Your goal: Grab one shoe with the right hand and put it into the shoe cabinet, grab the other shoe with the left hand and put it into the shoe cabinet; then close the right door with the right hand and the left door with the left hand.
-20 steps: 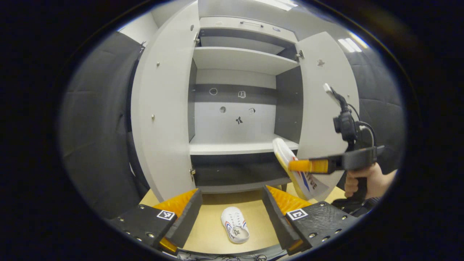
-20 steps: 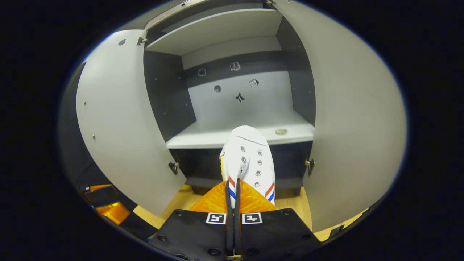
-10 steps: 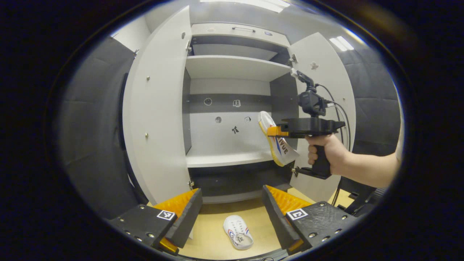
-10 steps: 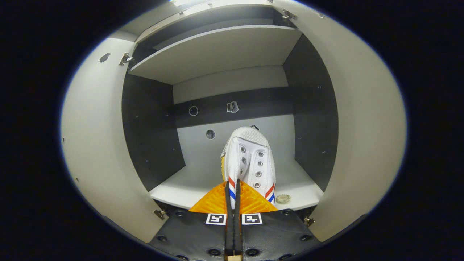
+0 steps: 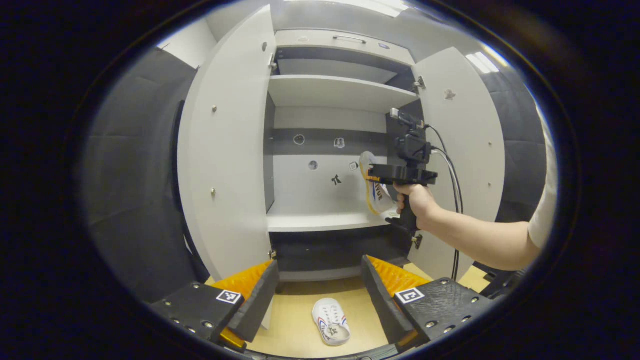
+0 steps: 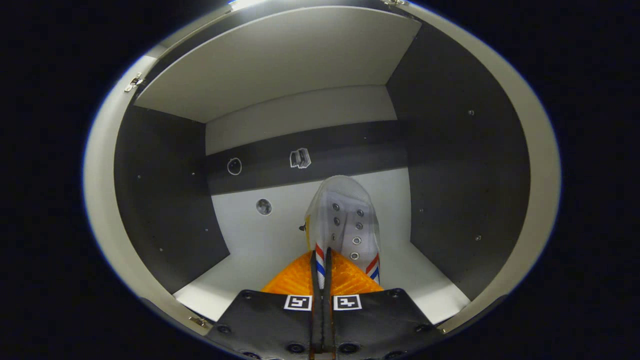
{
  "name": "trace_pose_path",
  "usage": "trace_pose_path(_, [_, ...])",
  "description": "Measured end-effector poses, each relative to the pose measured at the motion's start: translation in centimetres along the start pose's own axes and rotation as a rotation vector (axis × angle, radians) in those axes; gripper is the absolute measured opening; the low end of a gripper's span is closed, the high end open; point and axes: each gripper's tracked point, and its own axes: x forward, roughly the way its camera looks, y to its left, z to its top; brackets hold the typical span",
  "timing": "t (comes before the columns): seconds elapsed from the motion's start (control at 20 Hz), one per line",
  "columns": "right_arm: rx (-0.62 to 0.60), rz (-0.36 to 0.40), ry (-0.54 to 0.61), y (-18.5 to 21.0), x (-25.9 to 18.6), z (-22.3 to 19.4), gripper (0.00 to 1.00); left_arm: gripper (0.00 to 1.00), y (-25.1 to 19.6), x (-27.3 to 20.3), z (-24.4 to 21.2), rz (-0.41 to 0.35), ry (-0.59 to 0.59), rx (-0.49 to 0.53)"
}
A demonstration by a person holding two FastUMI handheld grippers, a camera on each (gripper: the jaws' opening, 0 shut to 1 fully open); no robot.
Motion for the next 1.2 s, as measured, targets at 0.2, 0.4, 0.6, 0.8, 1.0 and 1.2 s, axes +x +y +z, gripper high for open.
trace_pose_path(0.2, [0.0,-0.022,0.029,-0.5,2.0,-1.2,0.02,0.93,1.0,-0.5,-0.1,0.032,0.01,0.012])
trace_pose_path(0.4, [0.009,-0.038,0.062,-0.9,3.9,-2.4,0.07,0.95,1.4,-1.0,-1.2,0.054,0.039,-0.018])
trace_pose_path(0.6, [-0.046,-0.005,0.012,-0.5,2.6,-1.5,0.5,0.94,1.3,-0.9,-1.7,0.055,0.041,-0.044])
trace_pose_path(0.8, [-0.098,-0.032,-0.048,-0.6,-1.4,0.0,0.98,0.95,0.9,-0.3,-2.6,0.025,0.05,-0.013])
trace_pose_path(1.0, [-0.091,-0.038,-0.076,-0.3,-6.4,0.5,0.97,0.94,0.6,0.7,-4.2,-0.005,0.066,-0.012])
trace_pose_path(1.2, [-0.078,-0.028,-0.027,-0.3,-12.0,-2.0,0.92,0.94,0.7,2.3,-6.9,-0.027,0.105,0.006])
